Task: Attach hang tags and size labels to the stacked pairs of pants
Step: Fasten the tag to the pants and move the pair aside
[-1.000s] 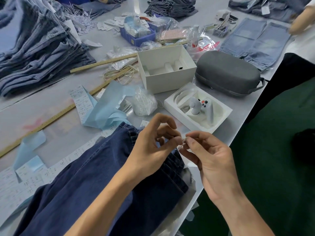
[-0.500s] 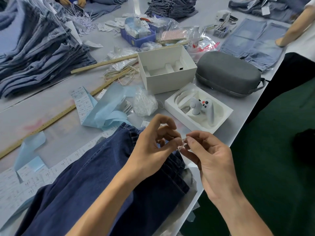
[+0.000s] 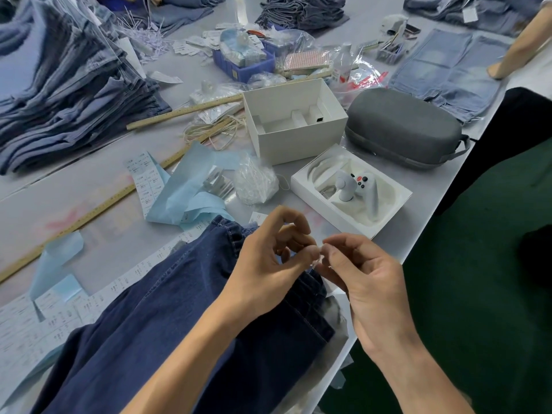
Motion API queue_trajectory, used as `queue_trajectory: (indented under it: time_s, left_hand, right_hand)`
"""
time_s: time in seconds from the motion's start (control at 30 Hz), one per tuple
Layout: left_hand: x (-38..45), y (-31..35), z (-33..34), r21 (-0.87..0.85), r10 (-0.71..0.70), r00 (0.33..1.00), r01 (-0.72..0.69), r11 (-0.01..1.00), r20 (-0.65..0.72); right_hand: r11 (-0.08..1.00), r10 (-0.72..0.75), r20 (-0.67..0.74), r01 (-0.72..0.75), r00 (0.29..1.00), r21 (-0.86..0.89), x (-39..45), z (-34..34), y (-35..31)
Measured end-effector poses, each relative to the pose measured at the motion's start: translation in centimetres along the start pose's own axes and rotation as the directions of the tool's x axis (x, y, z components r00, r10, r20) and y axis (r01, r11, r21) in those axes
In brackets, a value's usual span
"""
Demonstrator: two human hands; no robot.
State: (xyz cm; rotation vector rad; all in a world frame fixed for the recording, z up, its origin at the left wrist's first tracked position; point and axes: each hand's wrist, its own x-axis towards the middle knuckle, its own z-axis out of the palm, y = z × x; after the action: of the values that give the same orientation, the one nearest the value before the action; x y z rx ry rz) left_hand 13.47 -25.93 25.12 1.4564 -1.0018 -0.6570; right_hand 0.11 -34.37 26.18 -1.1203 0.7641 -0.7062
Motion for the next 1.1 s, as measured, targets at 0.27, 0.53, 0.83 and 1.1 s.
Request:
queue_trajectory:
  time_s: [0.27, 0.53, 0.83, 1.1]
  left_hand:
    - [0.2, -0.6, 0.4, 0.082, 0.015, 0.995, -0.008, 0.997, -0.094]
    - [0.2, -1.9, -0.1, 0.070, -0.018, 0.998, 0.023, 0.997, -0.066]
    - [-1.1, -1.4, 1.4, 0.665, 0.217, 0.974, -0.122, 0.737, -0.061]
    - [-8.7, -0.7, -0.3, 0.788, 0.370, 0.901, -0.054, 0.614, -0.227]
  right_hand:
    - [0.986, 0.104, 0.062, -0.111, 0.993, 0.123, 0.4, -0.7, 0.6]
    - [0.996, 0.060, 0.067, -0.064, 0.996, 0.064, 0.5, -0.7, 1.3]
    - [0.884, -0.150, -0.036, 0.118, 0.988, -0.453, 0.7, -1.8, 4.0]
    - [0.621, -0.368, 0.237, 0.428, 0.899, -0.657, -1.3, -3.2, 4.2]
